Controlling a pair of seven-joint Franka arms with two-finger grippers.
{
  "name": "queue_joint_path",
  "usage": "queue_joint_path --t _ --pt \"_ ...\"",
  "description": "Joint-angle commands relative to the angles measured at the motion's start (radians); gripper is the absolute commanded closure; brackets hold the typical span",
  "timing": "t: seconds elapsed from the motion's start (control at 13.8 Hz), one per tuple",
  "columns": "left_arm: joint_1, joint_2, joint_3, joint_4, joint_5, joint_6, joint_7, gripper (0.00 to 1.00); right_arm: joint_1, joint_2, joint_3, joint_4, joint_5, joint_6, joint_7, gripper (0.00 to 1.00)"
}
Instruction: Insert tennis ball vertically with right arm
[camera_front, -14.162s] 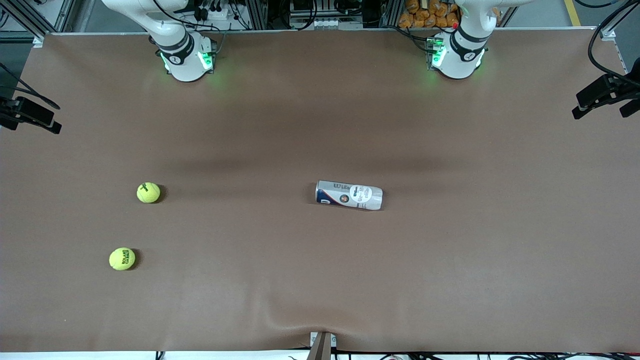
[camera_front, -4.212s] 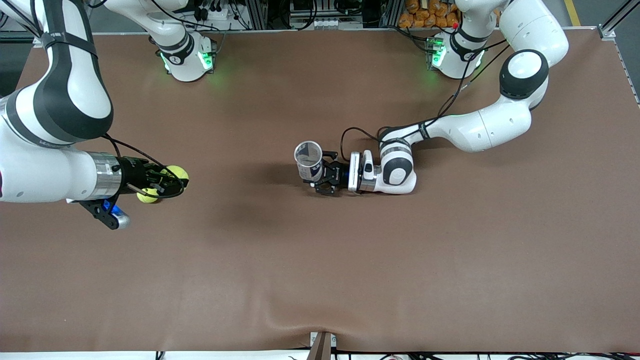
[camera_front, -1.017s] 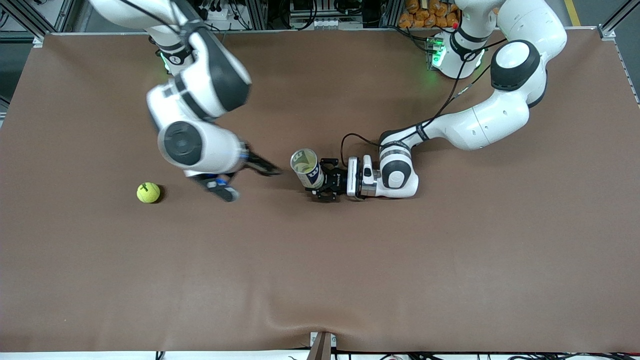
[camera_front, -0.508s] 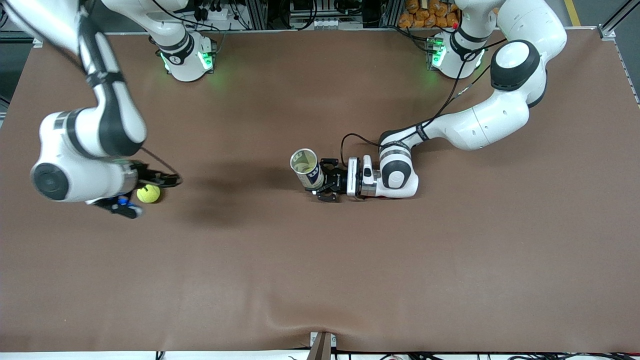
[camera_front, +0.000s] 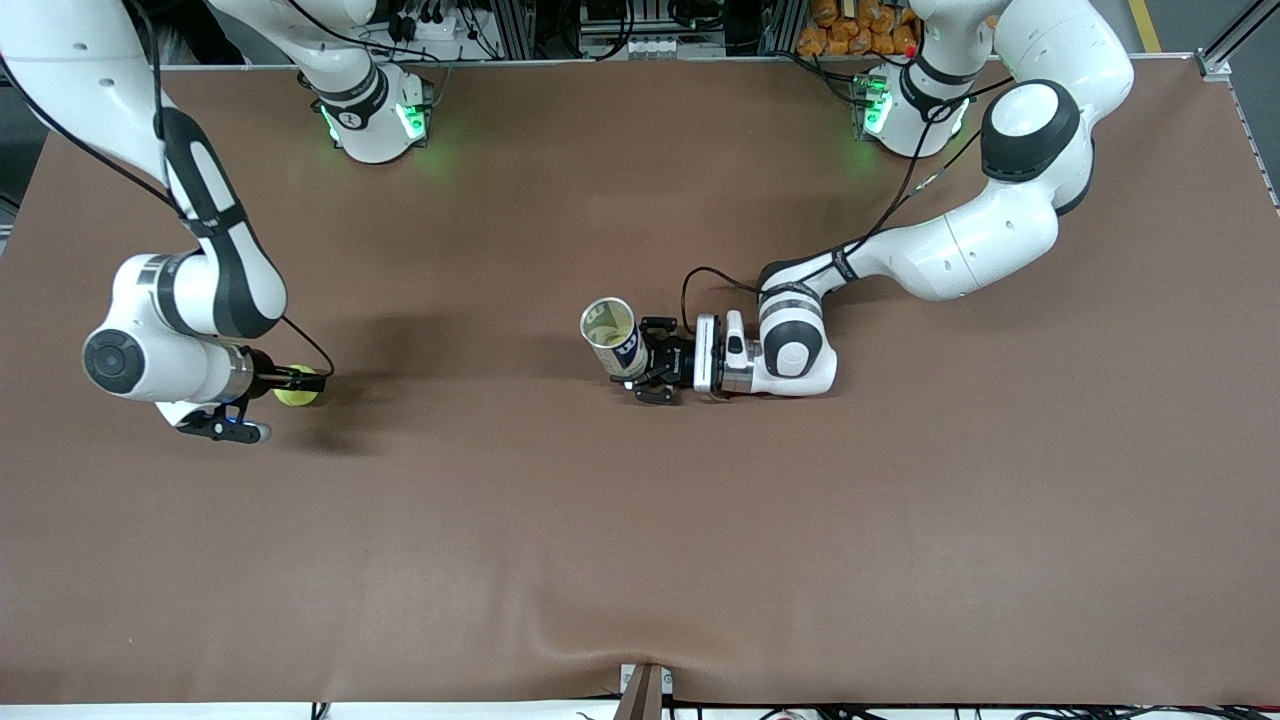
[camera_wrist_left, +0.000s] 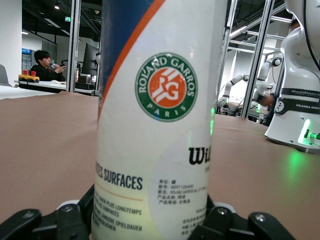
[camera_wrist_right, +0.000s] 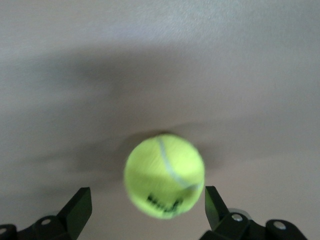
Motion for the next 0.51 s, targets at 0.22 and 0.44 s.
queue_joint_path --t 0.22,0.44 --pt "-0.017 -0.021 0.024 0.011 -0.03 -0.025 0.014 0.24 -0.072 0.037 0.025 -0.006 -0.031 0.052 -0.072 0.06" --pt "-0.019 -0.021 0.024 0.011 -0.03 -0.025 0.014 0.24 -0.072 0.037 0.027 -0.009 -0.027 0.042 -0.068 0.89"
